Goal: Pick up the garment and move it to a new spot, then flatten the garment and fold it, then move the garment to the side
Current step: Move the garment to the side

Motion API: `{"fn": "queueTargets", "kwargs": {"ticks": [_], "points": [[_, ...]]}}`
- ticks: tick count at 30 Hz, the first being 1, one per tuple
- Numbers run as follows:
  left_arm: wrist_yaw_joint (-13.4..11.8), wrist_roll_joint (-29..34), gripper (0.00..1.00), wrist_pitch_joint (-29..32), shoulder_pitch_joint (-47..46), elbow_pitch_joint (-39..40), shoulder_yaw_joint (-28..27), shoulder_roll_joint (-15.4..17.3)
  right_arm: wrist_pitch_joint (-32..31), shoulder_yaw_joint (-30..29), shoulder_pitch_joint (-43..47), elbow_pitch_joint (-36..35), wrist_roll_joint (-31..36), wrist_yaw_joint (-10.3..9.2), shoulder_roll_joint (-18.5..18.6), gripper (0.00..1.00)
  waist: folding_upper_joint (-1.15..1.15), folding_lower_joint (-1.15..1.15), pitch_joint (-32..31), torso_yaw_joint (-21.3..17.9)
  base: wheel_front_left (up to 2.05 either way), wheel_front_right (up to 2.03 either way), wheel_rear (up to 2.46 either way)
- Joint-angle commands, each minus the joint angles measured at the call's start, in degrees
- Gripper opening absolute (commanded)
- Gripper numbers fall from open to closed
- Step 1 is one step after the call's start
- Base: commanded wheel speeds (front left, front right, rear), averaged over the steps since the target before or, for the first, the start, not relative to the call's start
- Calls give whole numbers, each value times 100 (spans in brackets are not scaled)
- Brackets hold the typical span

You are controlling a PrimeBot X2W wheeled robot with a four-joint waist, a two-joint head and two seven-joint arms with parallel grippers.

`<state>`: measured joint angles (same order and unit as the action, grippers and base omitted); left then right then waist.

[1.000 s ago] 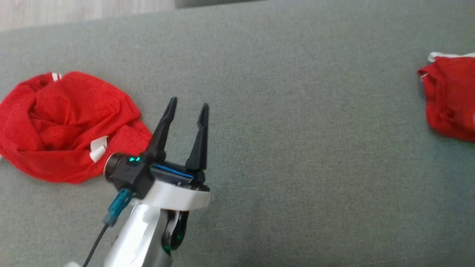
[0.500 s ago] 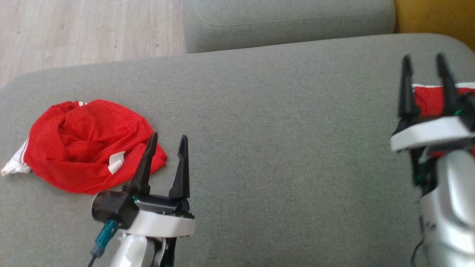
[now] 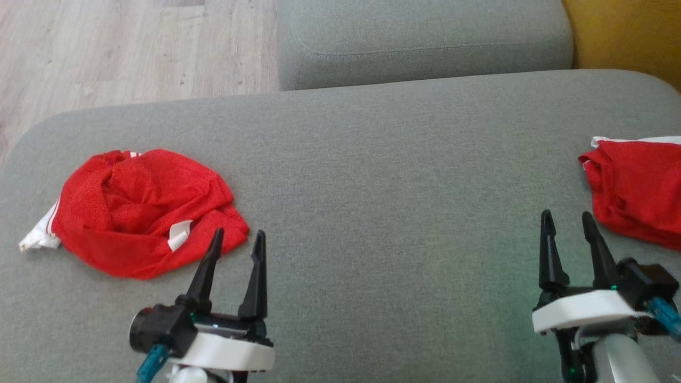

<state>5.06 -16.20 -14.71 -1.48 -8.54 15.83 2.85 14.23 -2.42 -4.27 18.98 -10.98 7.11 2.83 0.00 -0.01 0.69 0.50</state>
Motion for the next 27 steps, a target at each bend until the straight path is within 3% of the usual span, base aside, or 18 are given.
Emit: {"fn": "queueTargets", "kwargs": {"ticks": [1,27], "points": [[-8,-22,100,-29,-121,174,-251,3,72,152,-137,-287,-36,37,7,100,0,1,-12,-10,0,0,0],[-30,-158,100,-29,-45,164,-277,3,76,349,135,-641,-55,37,5,100,0,1,-26,-57,0,0,0]]}}
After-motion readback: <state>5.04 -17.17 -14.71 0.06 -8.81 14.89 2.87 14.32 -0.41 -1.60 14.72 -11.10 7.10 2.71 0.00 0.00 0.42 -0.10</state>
